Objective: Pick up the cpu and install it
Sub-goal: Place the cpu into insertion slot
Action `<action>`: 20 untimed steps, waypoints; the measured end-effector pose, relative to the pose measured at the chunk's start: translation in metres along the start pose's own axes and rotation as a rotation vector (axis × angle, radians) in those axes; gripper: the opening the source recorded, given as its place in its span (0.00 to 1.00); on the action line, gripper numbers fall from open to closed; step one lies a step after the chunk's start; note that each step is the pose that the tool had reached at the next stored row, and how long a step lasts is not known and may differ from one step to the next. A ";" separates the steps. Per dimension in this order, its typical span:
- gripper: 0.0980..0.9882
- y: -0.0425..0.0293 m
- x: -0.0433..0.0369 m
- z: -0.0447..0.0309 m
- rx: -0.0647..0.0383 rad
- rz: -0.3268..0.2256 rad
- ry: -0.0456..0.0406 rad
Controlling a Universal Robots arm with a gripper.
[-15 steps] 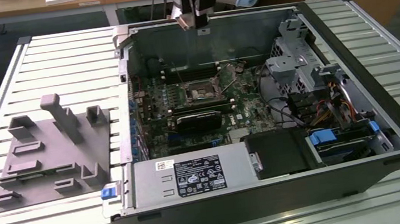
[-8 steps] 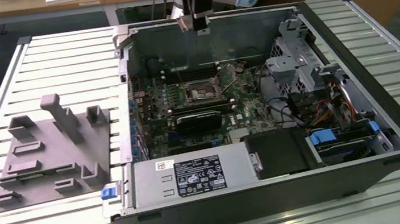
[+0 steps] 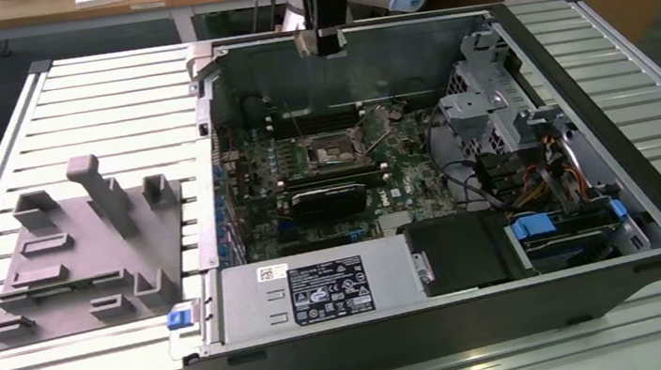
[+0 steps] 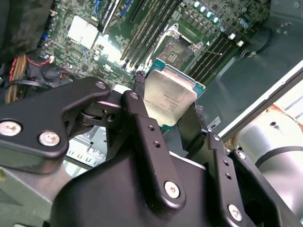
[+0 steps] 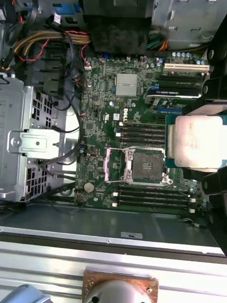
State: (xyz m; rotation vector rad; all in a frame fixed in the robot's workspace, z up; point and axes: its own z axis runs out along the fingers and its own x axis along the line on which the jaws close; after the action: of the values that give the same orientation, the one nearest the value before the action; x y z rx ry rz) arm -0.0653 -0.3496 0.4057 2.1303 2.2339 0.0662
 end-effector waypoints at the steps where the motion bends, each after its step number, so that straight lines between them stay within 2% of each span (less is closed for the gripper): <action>1: 0.48 0.0005 0.0021 0.0017 0.000 0.000 -0.0001; 3: 0.48 0.0012 0.0053 0.0054 0.000 0.000 -0.0001; 7: 0.48 0.0016 0.0058 0.0109 0.000 0.000 -0.0001; 20: 0.48 0.0012 0.0058 0.0195 0.000 0.000 0.0004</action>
State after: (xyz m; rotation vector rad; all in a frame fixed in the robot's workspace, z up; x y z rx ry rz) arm -0.0631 -0.3438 0.3863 2.1305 2.2343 0.0665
